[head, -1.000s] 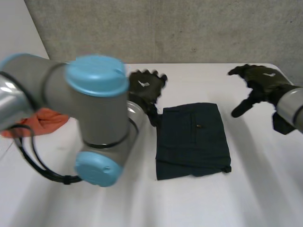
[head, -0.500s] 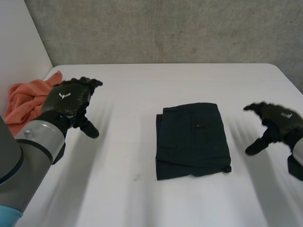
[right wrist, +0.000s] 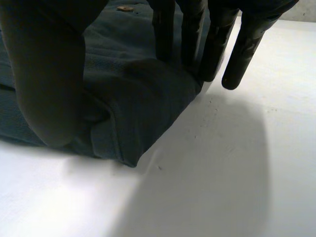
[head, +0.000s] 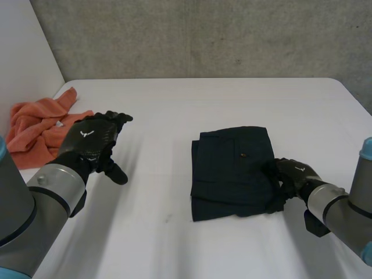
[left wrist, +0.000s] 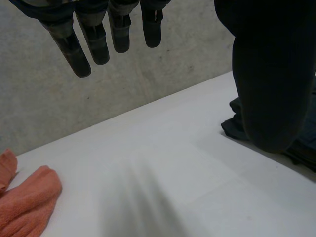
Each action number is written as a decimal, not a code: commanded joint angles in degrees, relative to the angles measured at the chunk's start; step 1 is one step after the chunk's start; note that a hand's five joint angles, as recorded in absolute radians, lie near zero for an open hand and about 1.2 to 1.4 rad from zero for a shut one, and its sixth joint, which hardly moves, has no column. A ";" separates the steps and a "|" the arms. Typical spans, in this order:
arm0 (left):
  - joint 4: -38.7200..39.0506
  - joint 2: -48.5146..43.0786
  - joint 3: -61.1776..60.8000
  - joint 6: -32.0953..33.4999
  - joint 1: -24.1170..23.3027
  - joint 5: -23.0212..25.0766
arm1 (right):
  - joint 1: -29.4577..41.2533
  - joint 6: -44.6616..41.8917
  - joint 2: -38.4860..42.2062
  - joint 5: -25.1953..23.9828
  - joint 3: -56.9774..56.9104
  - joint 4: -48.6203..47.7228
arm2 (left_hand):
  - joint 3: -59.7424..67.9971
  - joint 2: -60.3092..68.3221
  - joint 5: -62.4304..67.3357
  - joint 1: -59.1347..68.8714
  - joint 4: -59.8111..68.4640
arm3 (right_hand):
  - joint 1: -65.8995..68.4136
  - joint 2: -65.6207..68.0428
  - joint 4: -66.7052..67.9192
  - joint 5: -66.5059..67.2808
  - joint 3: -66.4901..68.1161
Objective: Fold the laundry.
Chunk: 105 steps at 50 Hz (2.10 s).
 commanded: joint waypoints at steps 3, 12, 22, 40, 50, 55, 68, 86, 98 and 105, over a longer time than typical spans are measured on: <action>1.80 0.06 0.81 0.07 -3.71 9.21 | 1.13 -0.54 0.84 2.12 -1.18 -2.34 | -1.45 -0.91 -2.04 -0.35 -0.85 | 17.29 12.56 12.64 13.31 12.66; 1.45 0.06 4.23 -0.37 -3.62 18.80 | 1.22 -1.07 1.63 2.12 -1.45 -2.43 | -1.45 -0.91 -2.04 -0.35 -0.85 | 26.36 21.63 21.72 22.39 21.73; 1.27 -1.00 7.57 -1.95 -4.06 16.43 | 1.48 -1.15 3.04 2.21 -2.24 -2.52 | -1.28 -0.74 -1.87 -0.18 -0.69 | 53.07 48.34 48.43 49.10 48.45; 1.27 -2.84 8.63 -1.95 -4.15 15.82 | 1.83 -18.55 9.36 2.12 -16.73 -4.28 | -1.28 -0.74 -1.87 -0.18 -0.69 | 61.30 56.58 56.66 57.33 56.68; 1.18 -4.16 10.56 -2.04 -4.76 15.73 | 0.87 -23.30 20.43 1.77 -35.97 -4.54 | -1.28 -0.74 -1.87 -0.18 -0.69 | 61.30 56.58 56.66 57.33 56.68; 1.09 -6.00 12.05 -1.95 -6.08 14.15 | -3.43 -22.86 28.59 2.73 -50.54 -4.02 | -1.28 -0.74 -1.87 -0.18 -0.69 | 61.30 56.58 56.66 57.33 56.68; -0.57 -10.31 16.18 -1.77 -8.90 10.45 | -15.30 -24.09 45.04 13.98 -78.16 4.15 | -1.28 -0.74 -1.87 -0.18 -0.69 | 61.30 56.58 56.66 57.33 56.68; -2.60 -14.00 22.60 -1.77 -12.59 8.53 | -20.40 -25.86 41.45 17.59 -69.22 13.30 | -1.28 -0.74 -1.87 -0.18 -0.68 | 61.30 56.58 56.66 57.33 56.68; -2.77 -13.92 24.01 -1.77 -12.94 8.08 | -21.10 -25.94 36.97 16.18 -66.66 13.12 | -1.28 -0.74 -1.87 -0.18 -0.69 | -8.70 -13.42 -13.34 -12.67 -13.32; -2.77 -13.30 24.54 -1.77 -12.94 7.55 | -23.30 -27.52 32.49 16.18 -66.22 16.99 | -1.28 -0.74 -1.87 -0.18 -0.69 | -8.70 -13.42 -13.34 -12.67 -13.32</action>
